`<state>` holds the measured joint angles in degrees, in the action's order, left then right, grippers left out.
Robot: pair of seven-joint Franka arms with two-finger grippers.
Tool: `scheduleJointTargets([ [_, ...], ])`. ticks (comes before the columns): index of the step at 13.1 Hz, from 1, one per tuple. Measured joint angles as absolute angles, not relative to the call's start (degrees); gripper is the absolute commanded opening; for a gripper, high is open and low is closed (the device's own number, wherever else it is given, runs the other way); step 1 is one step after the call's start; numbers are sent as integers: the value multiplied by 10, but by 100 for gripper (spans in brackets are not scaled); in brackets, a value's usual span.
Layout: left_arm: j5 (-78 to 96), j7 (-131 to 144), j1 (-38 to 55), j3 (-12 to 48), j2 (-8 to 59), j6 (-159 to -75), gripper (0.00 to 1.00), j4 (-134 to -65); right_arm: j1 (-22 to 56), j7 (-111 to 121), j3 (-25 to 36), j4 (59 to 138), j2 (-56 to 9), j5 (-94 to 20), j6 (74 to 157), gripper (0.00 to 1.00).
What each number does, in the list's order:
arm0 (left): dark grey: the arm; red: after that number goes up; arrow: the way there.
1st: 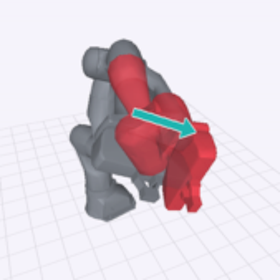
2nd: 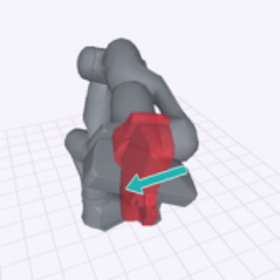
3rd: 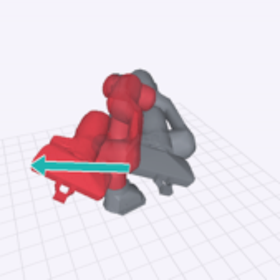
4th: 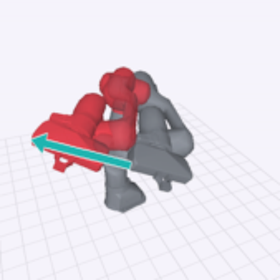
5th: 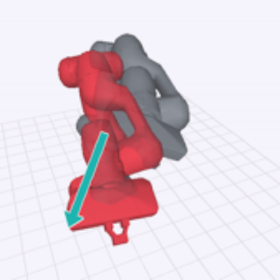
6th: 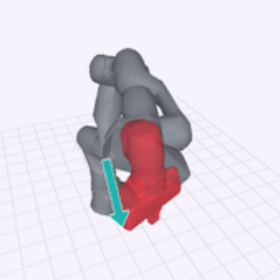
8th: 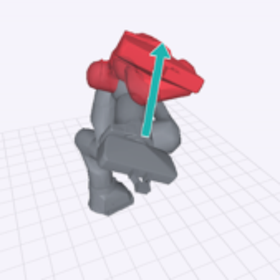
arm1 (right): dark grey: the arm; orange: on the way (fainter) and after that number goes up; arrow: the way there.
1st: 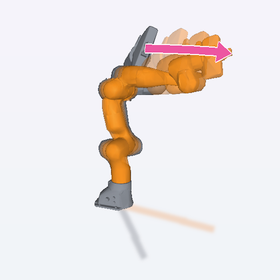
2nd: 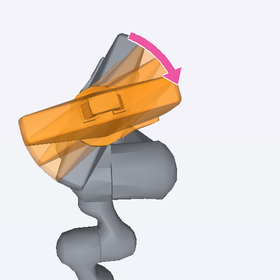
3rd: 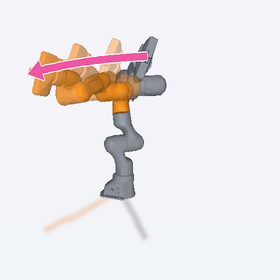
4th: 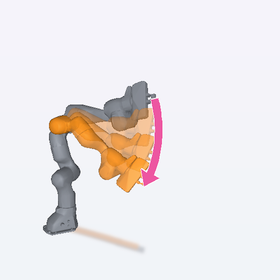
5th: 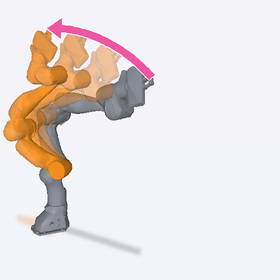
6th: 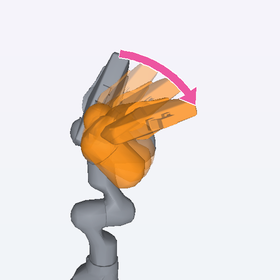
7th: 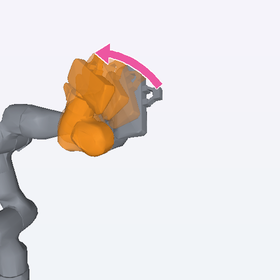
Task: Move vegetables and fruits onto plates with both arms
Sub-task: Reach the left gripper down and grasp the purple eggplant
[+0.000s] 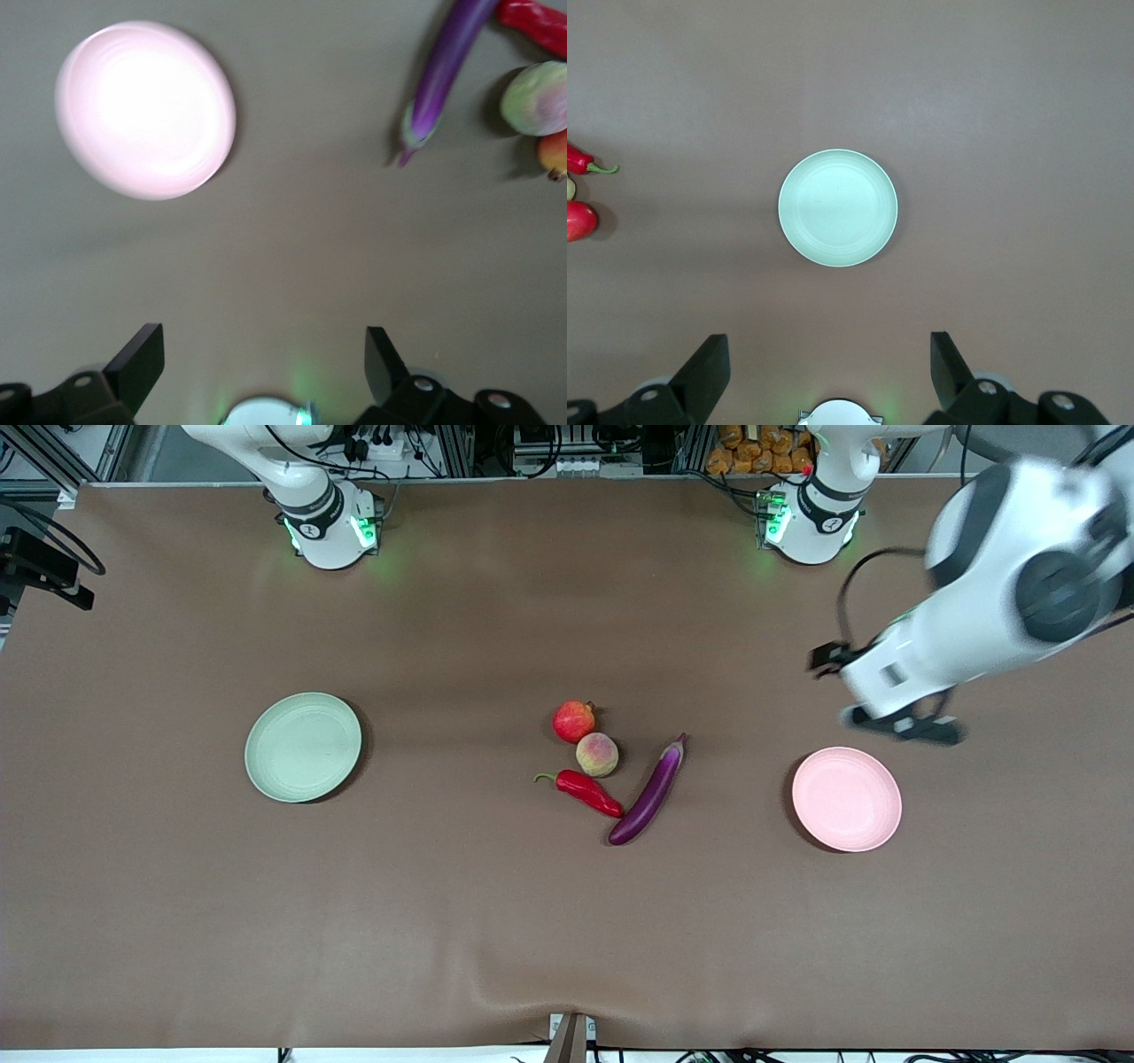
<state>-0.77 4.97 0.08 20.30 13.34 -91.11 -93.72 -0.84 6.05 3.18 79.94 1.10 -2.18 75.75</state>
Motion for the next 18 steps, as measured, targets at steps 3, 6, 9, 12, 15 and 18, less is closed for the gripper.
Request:
scheduleJointTargets([
  [3, -8, 87, 52, 215, 182, -981, 100, -974, -9, 60, 32, 800, 11, -22, 757, 100],
  [6, -28, 137, 105, 216, 238, -1047, 100, -982, -10, 60, 32, 800, 11, -22, 754, 100],
  [9, -76, 173, 132, 215, 301, -1140, 100, -983, -10, 60, 32, 800, 11, -22, 750, 100],
  [12, -147, 178, 131, 212, 362, -1226, 100, -983, -10, 60, 32, 800, 11, -22, 748, 100],
  [15, -162, 178, 131, 212, 397, -1283, 100, -980, -10, 60, 32, 800, 11, -22, 747, 100],
  [18, -165, 178, 136, 213, 409, -1300, 97, -978, -10, 60, 32, 800, 11, -22, 747, 100],
])
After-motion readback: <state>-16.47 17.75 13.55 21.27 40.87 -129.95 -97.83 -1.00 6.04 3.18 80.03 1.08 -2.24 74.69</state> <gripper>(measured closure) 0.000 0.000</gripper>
